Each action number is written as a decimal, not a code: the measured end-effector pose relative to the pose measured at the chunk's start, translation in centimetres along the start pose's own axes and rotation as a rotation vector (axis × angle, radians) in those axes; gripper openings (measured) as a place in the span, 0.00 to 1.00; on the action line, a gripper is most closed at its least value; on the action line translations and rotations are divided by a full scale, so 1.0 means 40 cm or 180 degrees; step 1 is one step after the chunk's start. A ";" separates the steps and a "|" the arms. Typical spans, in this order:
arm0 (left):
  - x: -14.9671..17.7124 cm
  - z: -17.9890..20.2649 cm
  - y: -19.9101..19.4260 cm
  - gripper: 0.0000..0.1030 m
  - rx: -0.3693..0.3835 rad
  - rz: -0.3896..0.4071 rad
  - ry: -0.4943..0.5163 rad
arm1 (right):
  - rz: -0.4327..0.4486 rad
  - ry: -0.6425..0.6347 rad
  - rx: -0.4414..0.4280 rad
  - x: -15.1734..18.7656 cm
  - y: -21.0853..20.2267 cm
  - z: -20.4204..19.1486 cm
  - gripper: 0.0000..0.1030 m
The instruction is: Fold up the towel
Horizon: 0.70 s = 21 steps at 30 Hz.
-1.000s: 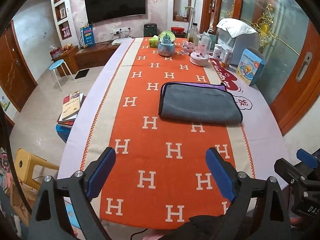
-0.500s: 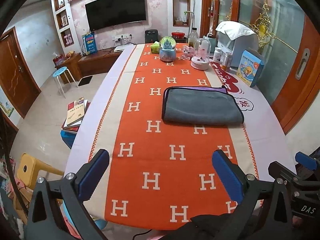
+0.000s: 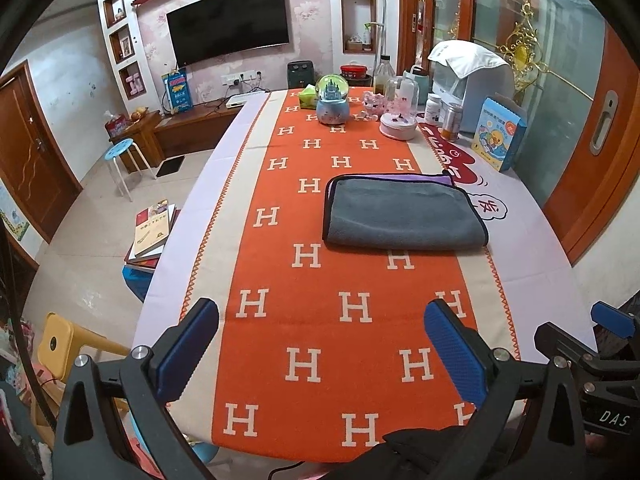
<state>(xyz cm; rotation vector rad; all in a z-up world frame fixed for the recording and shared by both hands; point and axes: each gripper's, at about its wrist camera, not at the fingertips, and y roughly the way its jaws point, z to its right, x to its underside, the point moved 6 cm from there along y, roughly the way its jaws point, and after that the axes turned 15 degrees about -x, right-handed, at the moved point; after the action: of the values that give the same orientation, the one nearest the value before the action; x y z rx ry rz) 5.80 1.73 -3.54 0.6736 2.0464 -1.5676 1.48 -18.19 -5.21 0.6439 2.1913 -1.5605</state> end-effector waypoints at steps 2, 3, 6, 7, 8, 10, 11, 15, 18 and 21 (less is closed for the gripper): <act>0.001 0.002 0.000 0.99 -0.0001 -0.0006 0.0006 | 0.0000 -0.0005 0.0001 0.001 0.000 -0.002 1.00; 0.002 0.003 0.000 0.99 0.0000 -0.0007 0.0009 | -0.0007 -0.0009 -0.0001 0.002 0.001 -0.001 1.00; 0.003 0.003 0.000 0.99 -0.0002 -0.0004 0.0010 | -0.0030 -0.0004 0.0005 0.005 0.005 0.000 1.00; 0.003 0.003 0.000 0.99 -0.0003 -0.0007 0.0008 | -0.0038 -0.0003 0.0006 0.006 0.006 0.000 1.00; 0.003 0.003 0.000 0.99 -0.0002 -0.0011 0.0005 | -0.0045 -0.0005 0.0006 0.008 0.006 0.001 1.00; 0.003 0.004 -0.001 0.99 0.0009 -0.0011 0.0005 | -0.0053 -0.0013 0.0010 0.010 0.006 0.000 1.00; 0.004 0.004 -0.001 0.99 0.0005 -0.0008 0.0006 | -0.0051 -0.0013 0.0011 0.010 0.006 -0.001 1.00; 0.006 0.006 -0.004 0.99 0.0022 0.0001 0.0011 | -0.0049 -0.0005 0.0012 0.011 0.006 0.000 1.00; 0.008 0.007 -0.006 0.99 0.0025 0.0002 0.0011 | -0.0050 -0.0010 0.0011 0.010 0.006 -0.001 1.00; 0.008 0.007 -0.006 0.99 0.0021 0.0002 0.0011 | -0.0051 -0.0010 0.0010 0.011 0.005 0.000 1.00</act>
<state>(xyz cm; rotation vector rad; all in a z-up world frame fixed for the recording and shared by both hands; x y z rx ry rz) 5.42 1.42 -3.62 0.6797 2.0442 -1.5747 1.23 -18.06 -5.61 0.6260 2.1973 -1.5720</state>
